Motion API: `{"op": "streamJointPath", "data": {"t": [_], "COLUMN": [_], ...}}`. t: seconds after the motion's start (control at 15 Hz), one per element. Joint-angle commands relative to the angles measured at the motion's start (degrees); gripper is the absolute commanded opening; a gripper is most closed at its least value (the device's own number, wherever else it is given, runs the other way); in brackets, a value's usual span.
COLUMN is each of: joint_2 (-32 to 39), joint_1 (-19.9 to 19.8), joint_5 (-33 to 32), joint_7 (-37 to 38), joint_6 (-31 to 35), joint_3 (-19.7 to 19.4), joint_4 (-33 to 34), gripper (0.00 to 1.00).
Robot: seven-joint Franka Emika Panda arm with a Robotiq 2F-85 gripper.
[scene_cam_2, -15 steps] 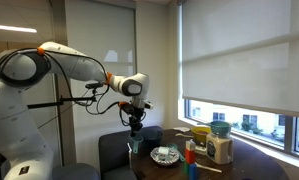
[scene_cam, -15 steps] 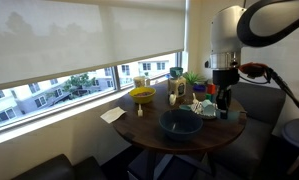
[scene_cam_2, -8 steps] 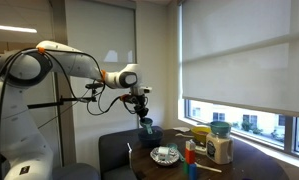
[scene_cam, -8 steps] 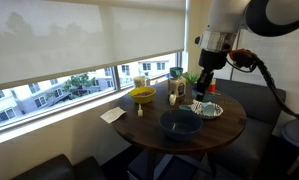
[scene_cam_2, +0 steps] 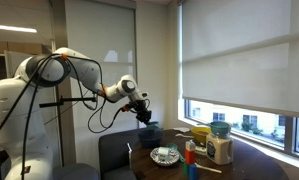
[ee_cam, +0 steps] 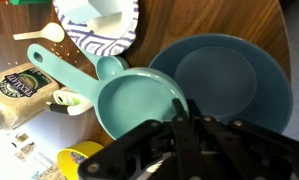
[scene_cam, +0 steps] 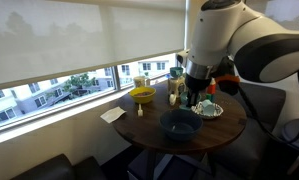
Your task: Put the blue measuring spoon in the dark blue bowl
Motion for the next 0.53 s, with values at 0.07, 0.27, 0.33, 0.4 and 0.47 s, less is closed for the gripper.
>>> {"op": "streamJointPath", "data": {"t": [0.07,0.27,0.33,0.4,0.47], "joint_2": [4.69,5.90,6.31,6.69,7.18], "joint_1": [2.59,3.67,3.91,4.03,4.13], "joint_5": [-4.03,-2.56,-2.52,-2.15,-1.19], "joint_7": [3.62,5.43,6.11,6.37,6.08], "joint_6": [0.99,1.11,1.07,1.35,1.88], "joint_3": [-0.72,-1.14,-1.32,-1.54,-1.77], "joint_4": [1.50,1.06,1.04,0.83,0.72], "gripper": [0.02,0.02,0.02,0.02,0.02]}}
